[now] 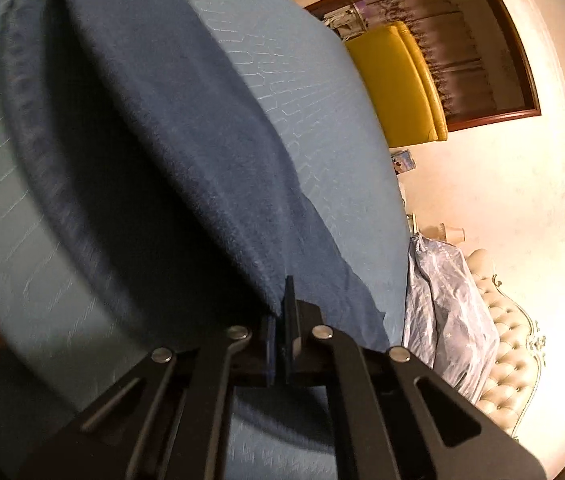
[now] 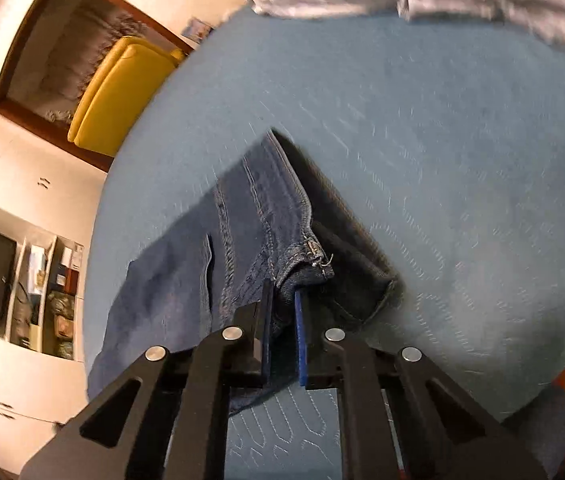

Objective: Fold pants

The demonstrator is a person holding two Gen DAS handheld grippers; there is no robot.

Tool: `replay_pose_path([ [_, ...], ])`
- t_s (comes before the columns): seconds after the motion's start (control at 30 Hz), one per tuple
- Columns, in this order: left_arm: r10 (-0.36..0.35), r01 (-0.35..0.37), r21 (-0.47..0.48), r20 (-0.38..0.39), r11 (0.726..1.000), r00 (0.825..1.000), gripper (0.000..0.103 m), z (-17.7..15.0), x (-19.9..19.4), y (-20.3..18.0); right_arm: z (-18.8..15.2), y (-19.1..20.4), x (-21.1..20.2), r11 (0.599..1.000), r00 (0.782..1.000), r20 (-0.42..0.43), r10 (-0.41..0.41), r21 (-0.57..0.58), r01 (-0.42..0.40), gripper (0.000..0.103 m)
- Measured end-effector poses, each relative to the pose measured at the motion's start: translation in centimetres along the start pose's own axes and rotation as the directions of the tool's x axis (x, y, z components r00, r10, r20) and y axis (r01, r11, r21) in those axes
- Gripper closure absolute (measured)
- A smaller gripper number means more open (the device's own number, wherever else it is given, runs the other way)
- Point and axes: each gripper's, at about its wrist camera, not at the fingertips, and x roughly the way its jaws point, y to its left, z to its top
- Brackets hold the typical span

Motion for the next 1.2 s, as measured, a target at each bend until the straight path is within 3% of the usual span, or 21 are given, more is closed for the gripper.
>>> replay_pose_path([
  [0.13,0.025,-0.027,-0.044,-0.045,0.999,0.999,0.101,-2.2,1.1,3.7,-0.1,-2.3,3.1,0.998,0.995,-0.078,-0.058,0.005,0.058,0.094],
  [0.17,0.014,-0.017,-0.074,-0.043,0.997,0.999,0.101,-2.4,1.2,4.6,-0.1,-2.3,3.5,0.998,0.994,-0.082,-0.070,-0.005,0.070,0.094],
  [0.37,-0.001,0.000,-0.046,-0.034,0.999,0.999,0.100,-2.7,1.3,4.8,0.0,-1.8,3.4,0.997,0.996,-0.053,-0.070,-0.040,0.068,0.094],
  [0.47,-0.020,0.018,-0.062,-0.026,0.998,0.999,0.095,-2.3,1.2,5.8,-1.2,-3.0,4.4,0.989,0.990,-0.055,-0.130,-0.080,0.126,0.094],
  [0.5,-0.031,0.030,-0.067,-0.014,0.997,0.999,0.087,-2.1,0.9,6.1,-1.4,-2.7,4.6,0.986,0.988,-0.046,-0.145,-0.093,0.140,0.094],
  [0.7,-0.038,0.048,-0.112,0.095,0.992,0.995,0.078,2.9,-2.3,9.3,-1.4,-2.3,4.9,0.977,0.982,-0.040,-0.187,-0.115,0.181,0.096],
  [0.97,0.024,0.017,-0.193,0.209,0.981,0.978,0.082,13.9,-7.7,13.5,-1.3,-1.2,5.4,0.962,0.969,-0.041,-0.245,-0.132,0.238,0.096],
  [1.0,0.046,-0.008,-0.186,0.201,0.982,0.979,0.097,15.1,-7.9,13.4,-1.2,-1.2,5.4,0.961,0.967,-0.041,-0.250,-0.131,0.243,0.096],
  [1.03,0.067,-0.035,-0.183,0.176,0.983,0.982,0.101,16.2,-7.9,13.1,-1.1,-1.2,5.4,0.960,0.966,-0.042,-0.254,-0.132,0.247,0.096],
  [1.13,0.102,-0.095,-0.060,0.117,0.994,0.988,0.101,17.9,-7.5,9.1,-0.6,-0.5,5.0,0.957,0.966,-0.032,-0.258,-0.143,0.252,0.096],
  [1.2,0.038,-0.042,0.022,0.142,0.999,0.989,0.101,17.9,-9.0,6.3,0.0,-0.1,3.8,0.963,0.973,0.001,-0.233,-0.143,0.230,0.096],
])
